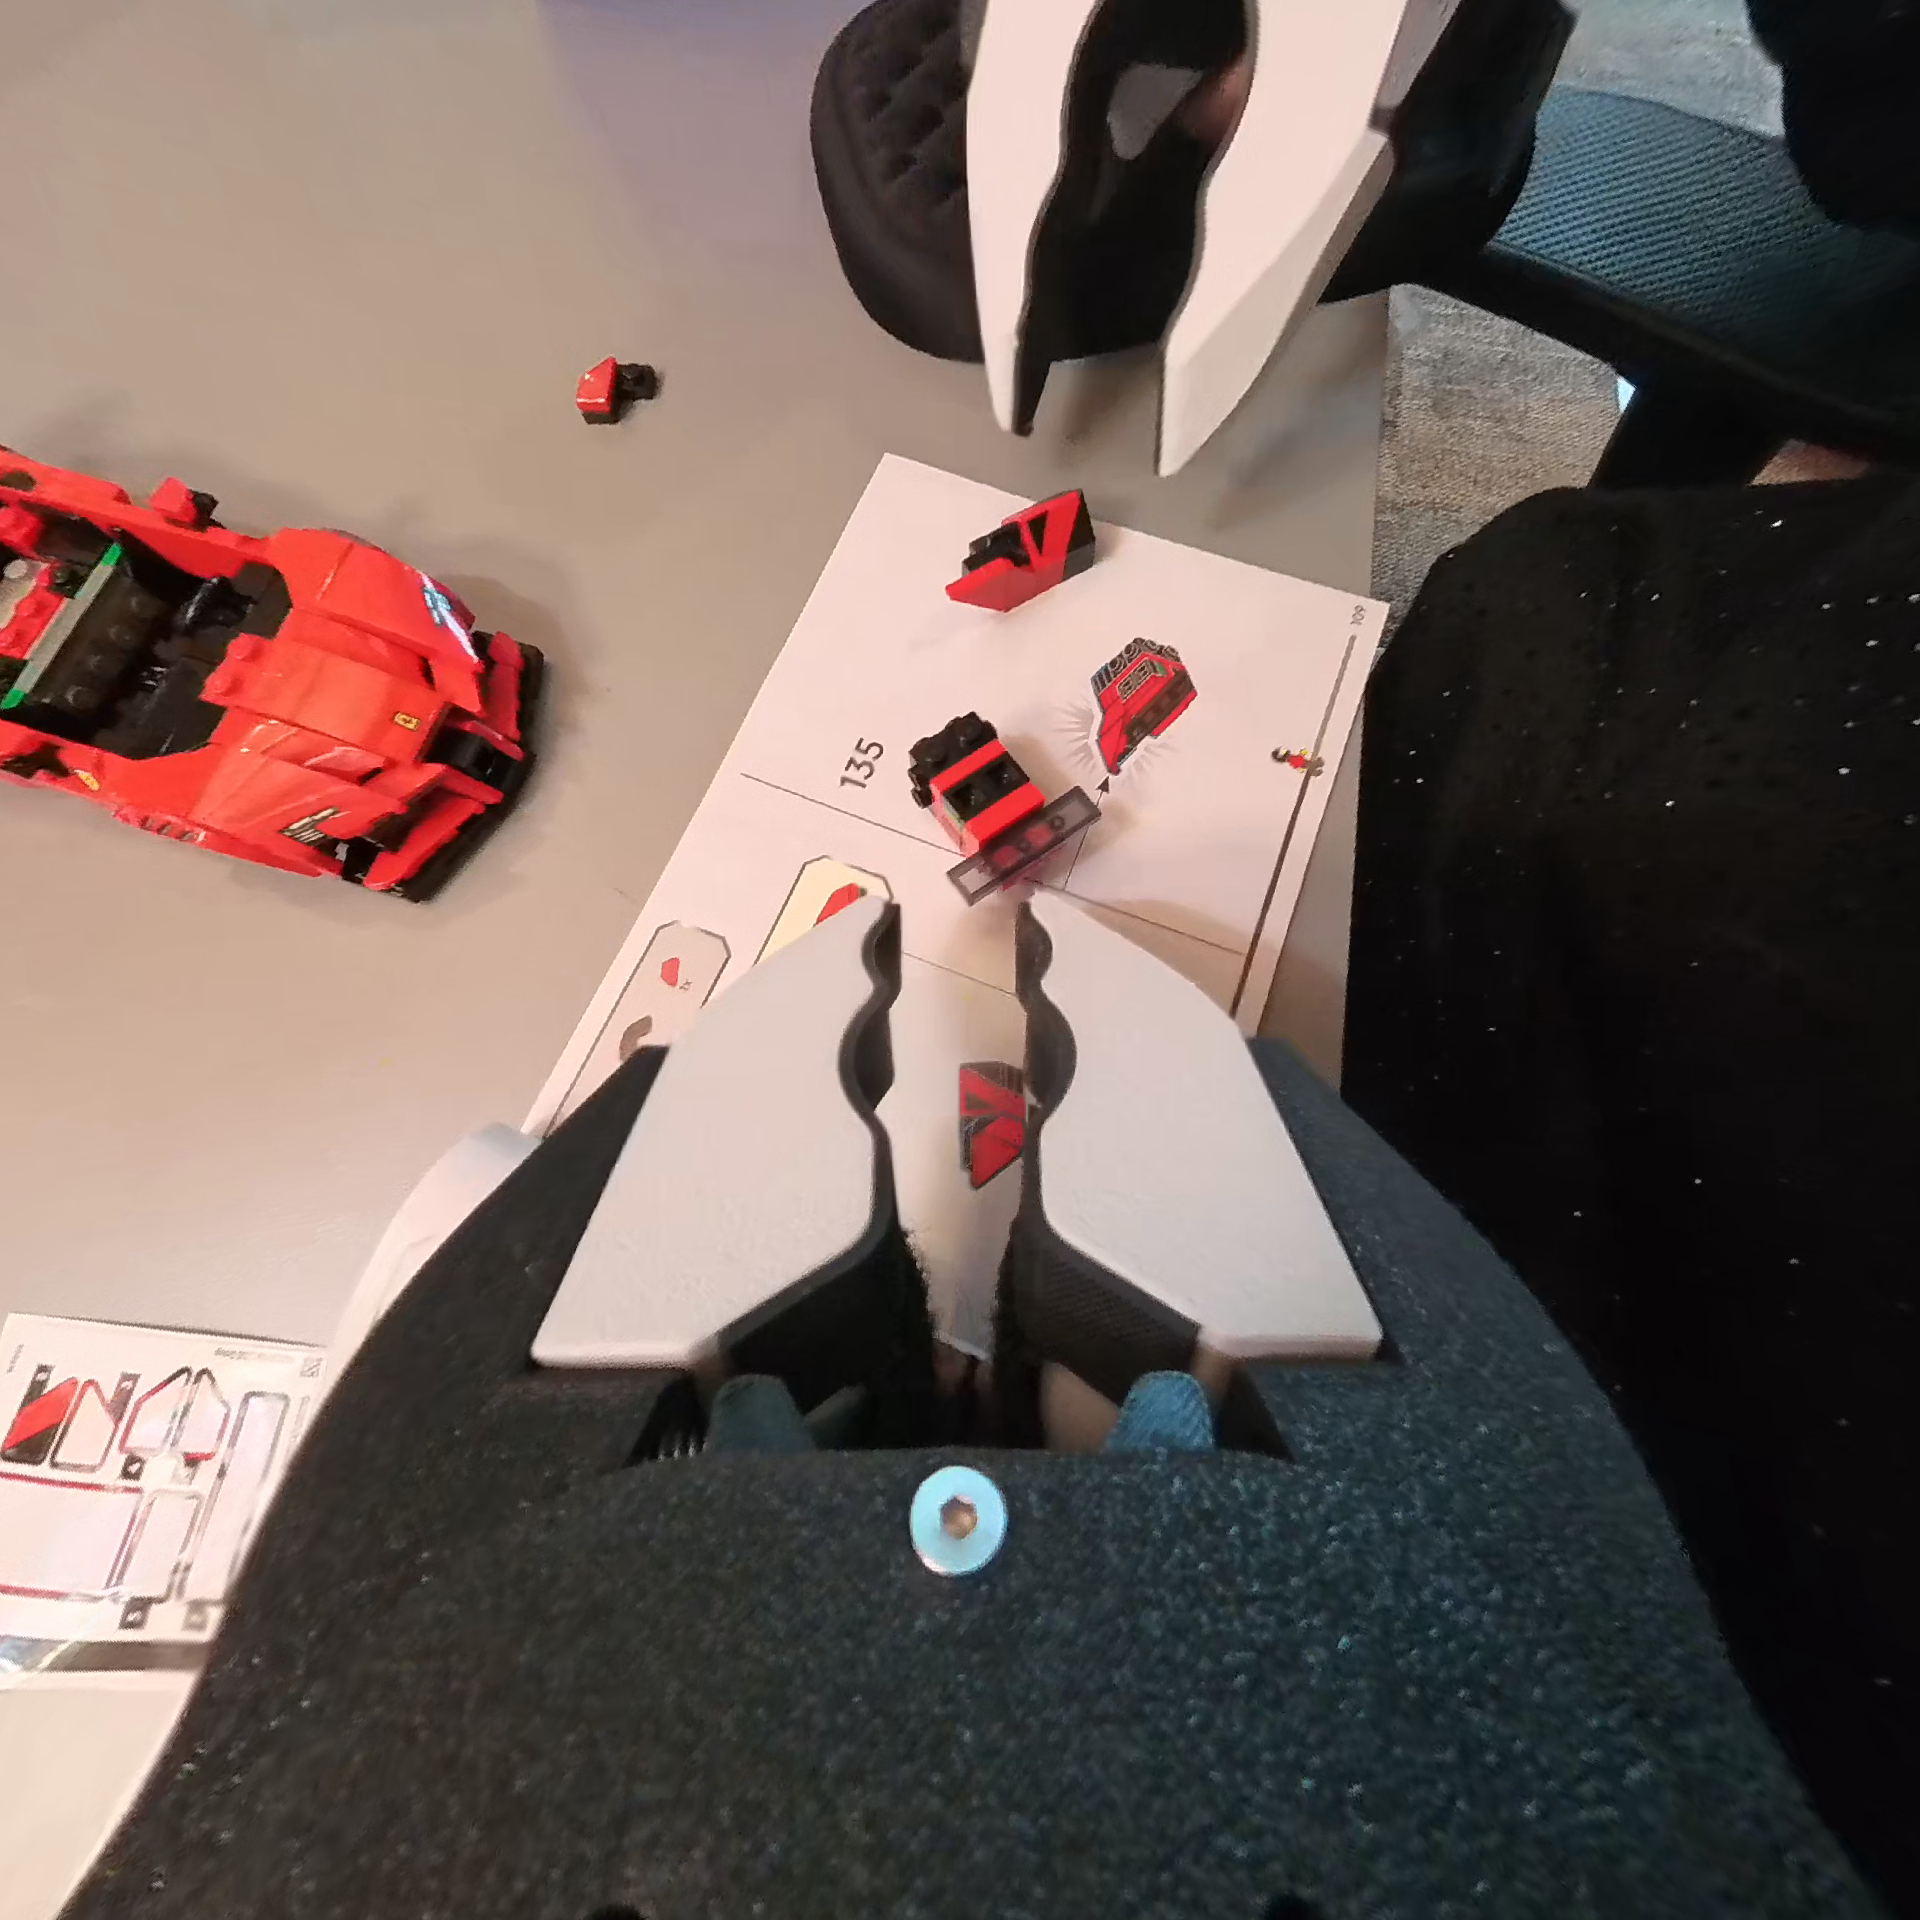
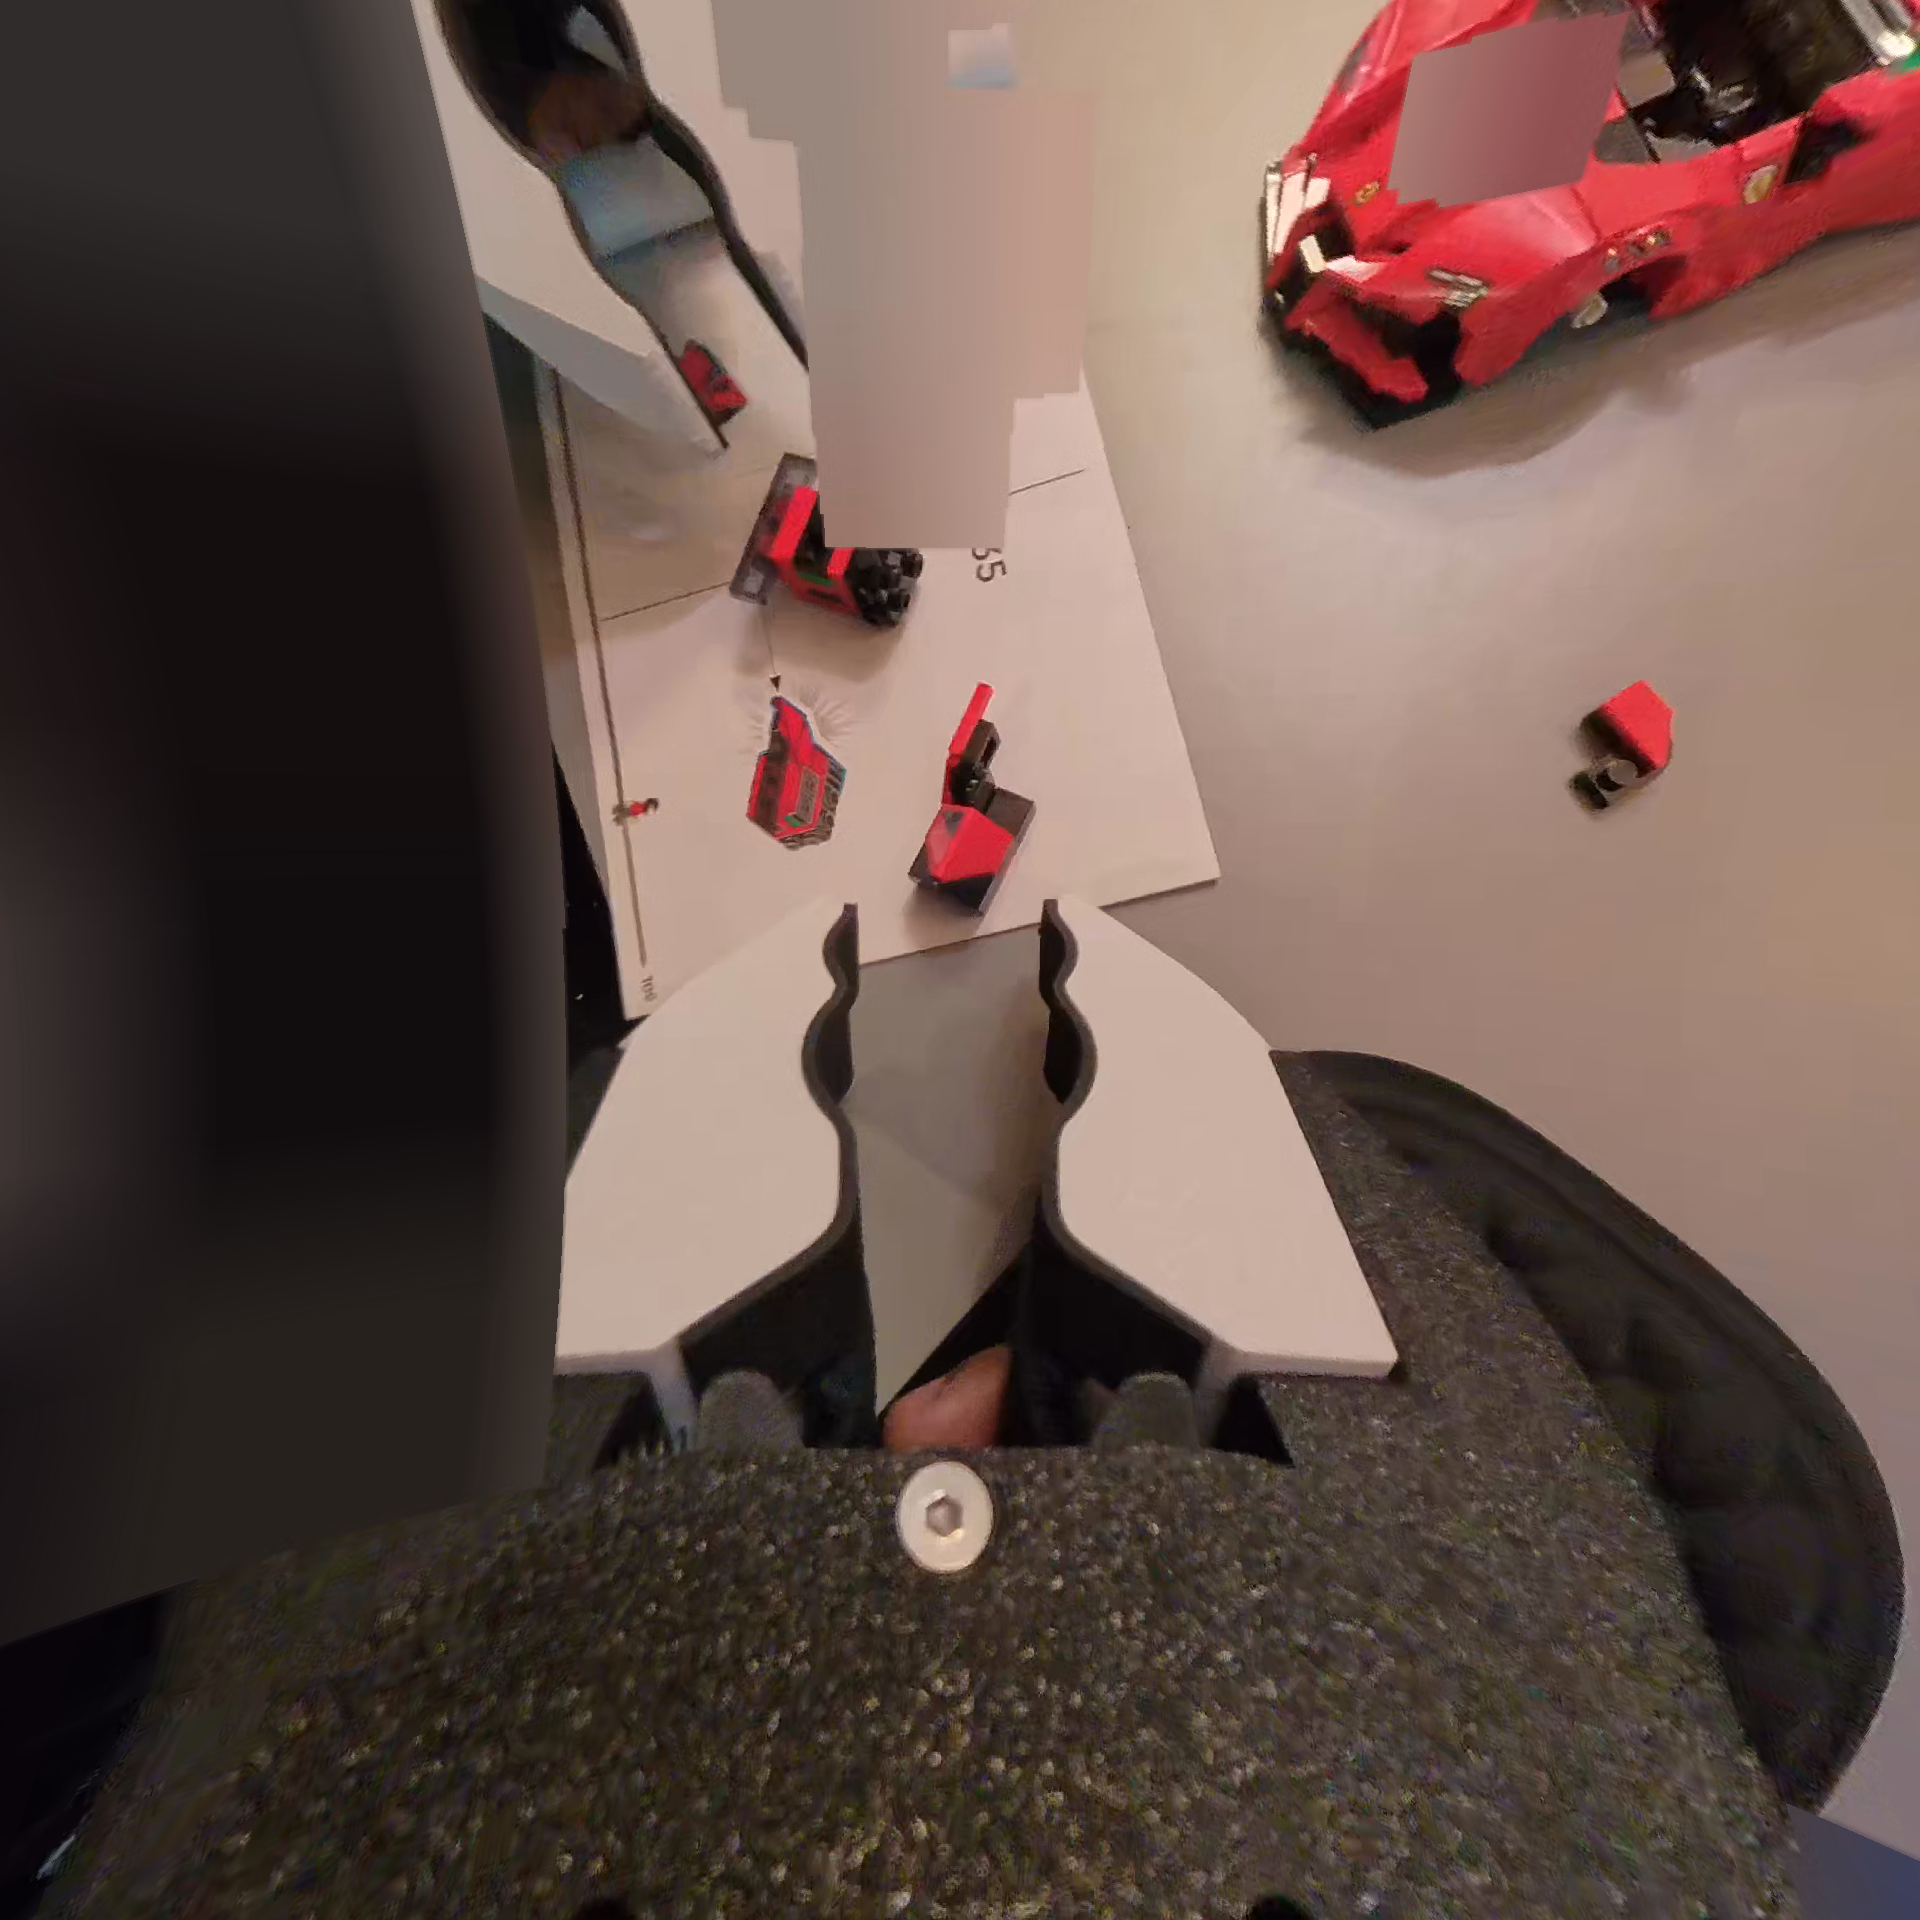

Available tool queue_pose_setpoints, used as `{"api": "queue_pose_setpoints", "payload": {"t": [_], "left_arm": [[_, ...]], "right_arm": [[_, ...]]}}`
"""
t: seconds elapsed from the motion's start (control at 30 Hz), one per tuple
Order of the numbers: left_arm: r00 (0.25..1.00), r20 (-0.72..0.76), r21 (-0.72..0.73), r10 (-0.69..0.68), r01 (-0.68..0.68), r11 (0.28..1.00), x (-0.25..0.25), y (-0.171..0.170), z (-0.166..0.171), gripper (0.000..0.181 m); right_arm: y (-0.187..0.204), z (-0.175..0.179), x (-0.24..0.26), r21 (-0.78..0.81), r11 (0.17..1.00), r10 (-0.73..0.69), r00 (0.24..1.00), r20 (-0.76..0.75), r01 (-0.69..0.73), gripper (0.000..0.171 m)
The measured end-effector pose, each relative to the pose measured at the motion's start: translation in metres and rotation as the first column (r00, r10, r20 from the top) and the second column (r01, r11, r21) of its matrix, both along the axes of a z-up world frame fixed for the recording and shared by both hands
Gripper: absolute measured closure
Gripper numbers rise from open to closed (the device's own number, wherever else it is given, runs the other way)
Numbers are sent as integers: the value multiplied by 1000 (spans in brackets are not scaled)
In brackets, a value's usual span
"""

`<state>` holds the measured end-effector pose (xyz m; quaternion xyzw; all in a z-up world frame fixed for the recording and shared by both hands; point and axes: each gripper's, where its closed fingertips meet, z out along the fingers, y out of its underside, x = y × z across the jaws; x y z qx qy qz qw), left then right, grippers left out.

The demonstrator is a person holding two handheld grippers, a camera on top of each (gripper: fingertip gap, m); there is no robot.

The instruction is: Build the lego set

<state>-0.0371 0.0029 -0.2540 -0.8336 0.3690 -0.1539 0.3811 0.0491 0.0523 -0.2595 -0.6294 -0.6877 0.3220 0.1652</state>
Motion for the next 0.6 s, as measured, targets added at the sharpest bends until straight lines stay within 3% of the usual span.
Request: {"api": "queue_pose_setpoints", "payload": {"t": [0.23,0.4,0.6], "left_arm": [[1000,-5,10,4,-4,1000,-2,-1,2,160],[1000,15,37,7,-7,999,-5,0,7,157],[989,141,55,-44,36,998,4,-2,28,152]], "right_arm": [[-3,-13,-14,54,998,-28,998,53,25,136],[-2,-15,-17,75,997,-11,999,50,7,153],[-11,16,-22,-140,985,98,994,-49,-104,154]]}}
